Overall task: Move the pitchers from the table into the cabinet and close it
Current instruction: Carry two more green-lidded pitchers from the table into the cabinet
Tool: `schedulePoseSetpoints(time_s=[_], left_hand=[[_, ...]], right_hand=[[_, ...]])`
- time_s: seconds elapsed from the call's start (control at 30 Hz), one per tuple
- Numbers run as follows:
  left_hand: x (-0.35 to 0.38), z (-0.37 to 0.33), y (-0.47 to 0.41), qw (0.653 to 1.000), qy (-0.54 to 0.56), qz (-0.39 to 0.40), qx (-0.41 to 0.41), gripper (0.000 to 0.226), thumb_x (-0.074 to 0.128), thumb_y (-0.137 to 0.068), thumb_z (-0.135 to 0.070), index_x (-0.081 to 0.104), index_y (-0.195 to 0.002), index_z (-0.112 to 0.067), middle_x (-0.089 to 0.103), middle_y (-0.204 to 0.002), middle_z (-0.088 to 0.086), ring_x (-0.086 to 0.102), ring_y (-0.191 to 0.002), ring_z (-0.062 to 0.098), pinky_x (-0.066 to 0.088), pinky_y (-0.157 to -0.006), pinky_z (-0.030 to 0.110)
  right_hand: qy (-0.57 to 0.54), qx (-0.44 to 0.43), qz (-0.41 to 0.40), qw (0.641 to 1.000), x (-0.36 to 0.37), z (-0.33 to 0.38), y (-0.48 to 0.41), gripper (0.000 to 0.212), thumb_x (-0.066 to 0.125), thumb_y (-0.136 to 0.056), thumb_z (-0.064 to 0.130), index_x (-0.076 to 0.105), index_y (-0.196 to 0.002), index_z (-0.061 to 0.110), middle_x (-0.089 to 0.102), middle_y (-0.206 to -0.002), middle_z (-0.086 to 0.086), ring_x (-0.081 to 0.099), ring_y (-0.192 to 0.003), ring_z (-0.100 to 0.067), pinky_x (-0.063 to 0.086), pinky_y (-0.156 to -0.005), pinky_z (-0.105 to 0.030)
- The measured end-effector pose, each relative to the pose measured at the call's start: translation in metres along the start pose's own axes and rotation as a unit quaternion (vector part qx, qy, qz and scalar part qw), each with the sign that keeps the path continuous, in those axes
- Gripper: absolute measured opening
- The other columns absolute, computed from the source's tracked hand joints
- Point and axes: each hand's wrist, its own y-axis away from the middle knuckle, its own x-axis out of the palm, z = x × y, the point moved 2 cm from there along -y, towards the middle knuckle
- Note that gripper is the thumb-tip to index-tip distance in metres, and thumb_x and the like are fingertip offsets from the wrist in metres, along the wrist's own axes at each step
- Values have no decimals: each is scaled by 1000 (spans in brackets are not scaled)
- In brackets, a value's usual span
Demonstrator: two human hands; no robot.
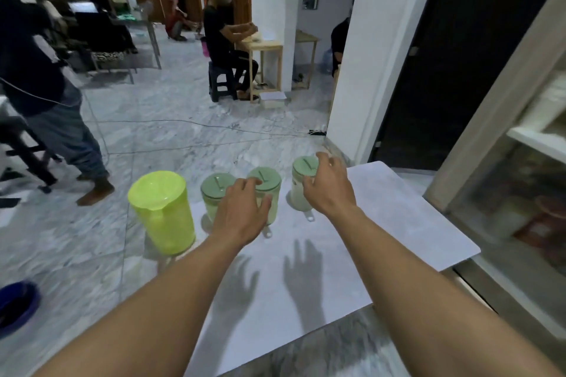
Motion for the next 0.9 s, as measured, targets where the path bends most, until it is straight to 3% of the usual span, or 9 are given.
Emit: schedulePoseSetpoints(time_s=[0.1, 0.23, 0.37, 0.47, 0.53, 0.63, 0.83, 0.9], left_hand=[[45, 0, -16, 999, 29, 8, -21, 49, 52, -95, -41, 48, -135, -14, 53, -133, 11, 49, -122, 32, 43, -99, 43], [107, 7, -32, 991, 81, -16, -110, 59, 56, -93, -40, 37, -142, -15, 44, -139, 12, 45, -125, 34, 42, -100, 46], [152, 17, -46, 969, 130, -57, -204, 68, 64, -88, -42, 33, -140, -11, 42, -137, 13, 46, -124, 36, 45, -97, 51], [179, 25, -58, 932, 206, -62, -291, 64, 69, -82, -46, 40, -129, -15, 53, -132, 10, 53, -118, 34, 47, -94, 48], [193, 32, -64, 913, 238, -63, -327, 57, 72, -79, -49, 48, -119, -16, 62, -119, 5, 59, -109, 30, 48, -89, 42], [203, 34, -70, 904, 255, -66, -337, 45, 73, -80, -49, 58, -108, -17, 65, -101, -1, 59, -92, 23, 42, -78, 32], [211, 32, -87, 894, 291, -86, -330, 31, 64, -89, -44, 62, -103, -16, 65, -96, 0, 57, -89, 24, 40, -79, 30], [212, 34, -91, 899, 284, -100, -317, 26, 62, -93, -37, 61, -105, -14, 62, -95, -1, 54, -87, 22, 39, -79, 29]], right_hand=[[-7, 21, 7, 1000, 23, -35, -28, 59, 54, -95, 22, 31, -149, 14, 41, -143, -15, 44, -129, -38, 47, -96, -48], [-32, 52, 34, 998, 65, -82, -59, 69, 59, -94, 26, 24, -153, 18, 39, -148, -13, 41, -134, -35, 43, -101, -47], [-97, 101, 38, 990, 100, -116, -83, 70, 65, -92, 32, 28, -150, 18, 42, -147, -13, 47, -132, -36, 46, -101, -48], [-161, 124, 57, 978, 123, -134, -97, 70, 70, -91, 35, 33, -147, 18, 49, -145, -12, 52, -129, -33, 48, -96, -42], [-192, 131, 74, 970, 138, -143, -104, 62, 72, -89, 36, 43, -139, 17, 60, -131, -9, 60, -116, -29, 48, -85, -36], [-239, 160, 81, 955, 152, -147, -111, 47, 76, -85, 36, 57, -122, 15, 67, -109, -1, 63, -97, -22, 44, -75, -30], [-343, 220, 68, 911, 177, -151, -133, 25, 77, -84, 32, 71, -99, 14, 74, -99, -6, 69, -95, -26, 56, -84, -39], [-346, 217, 52, 911, 182, -149, -139, 19, 73, -87, 28, 71, -98, 13, 74, -98, -8, 68, -92, -26, 56, -78, -37]])
